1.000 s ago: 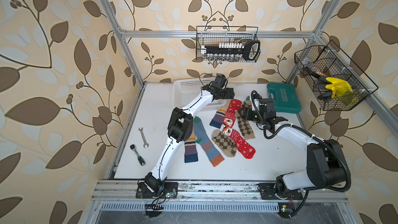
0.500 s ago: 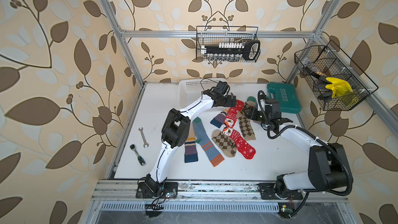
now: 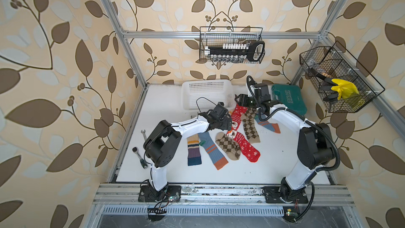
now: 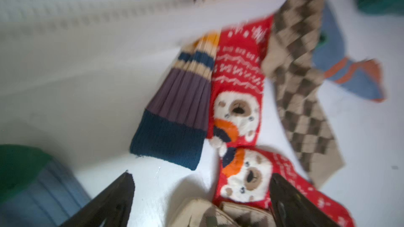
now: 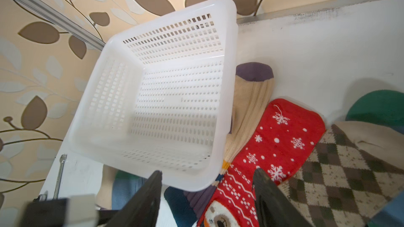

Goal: Place the socks together as a pair
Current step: Move the sock to the center of the board.

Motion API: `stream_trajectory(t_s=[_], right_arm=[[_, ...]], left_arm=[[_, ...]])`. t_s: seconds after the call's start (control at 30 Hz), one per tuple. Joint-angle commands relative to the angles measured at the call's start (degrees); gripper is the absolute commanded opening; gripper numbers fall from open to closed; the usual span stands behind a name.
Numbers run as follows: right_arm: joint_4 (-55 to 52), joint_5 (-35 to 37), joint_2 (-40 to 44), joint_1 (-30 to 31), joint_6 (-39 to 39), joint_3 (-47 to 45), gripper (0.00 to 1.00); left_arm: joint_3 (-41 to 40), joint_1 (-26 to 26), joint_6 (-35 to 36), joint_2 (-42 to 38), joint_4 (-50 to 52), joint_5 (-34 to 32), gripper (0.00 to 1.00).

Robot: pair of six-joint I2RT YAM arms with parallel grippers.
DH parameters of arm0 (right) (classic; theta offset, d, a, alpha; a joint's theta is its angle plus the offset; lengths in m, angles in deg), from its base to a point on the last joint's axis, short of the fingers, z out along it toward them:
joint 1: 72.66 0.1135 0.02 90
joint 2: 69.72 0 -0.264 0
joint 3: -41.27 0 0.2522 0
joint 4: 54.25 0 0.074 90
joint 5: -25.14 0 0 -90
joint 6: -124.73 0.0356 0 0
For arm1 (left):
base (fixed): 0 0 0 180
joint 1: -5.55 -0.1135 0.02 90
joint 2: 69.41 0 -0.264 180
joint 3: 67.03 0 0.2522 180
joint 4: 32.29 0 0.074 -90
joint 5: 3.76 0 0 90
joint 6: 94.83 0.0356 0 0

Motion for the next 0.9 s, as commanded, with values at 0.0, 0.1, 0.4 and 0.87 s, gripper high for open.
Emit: stream_trajectory(t_s=[0.0,0.1,0.4,0.87], right_arm=[[-4.7,2.0,-5.4,0.2,-0.3,5.2,0.65],[-6.7,2.8,-9.5,1.0,-0.2,9.2,0.64],[-8.2,6.0,-16.3,2.6,1.9,16.0,0.51],[-3.8,11.4,-13.0,-2.2,6.4,10.4,0.20]], left_arm=[[4.1,1.0,1.1,1.3,1.1,-5.1,0.97],[3.9,1.0,0.7,2.8,1.2,-6.2,0.94],[4.0,0.7,-0.3,6.2,-0.3,-8.4,0.81],[5.9,0.5,-0.8,9.7,2.6,-9.6,0.29]])
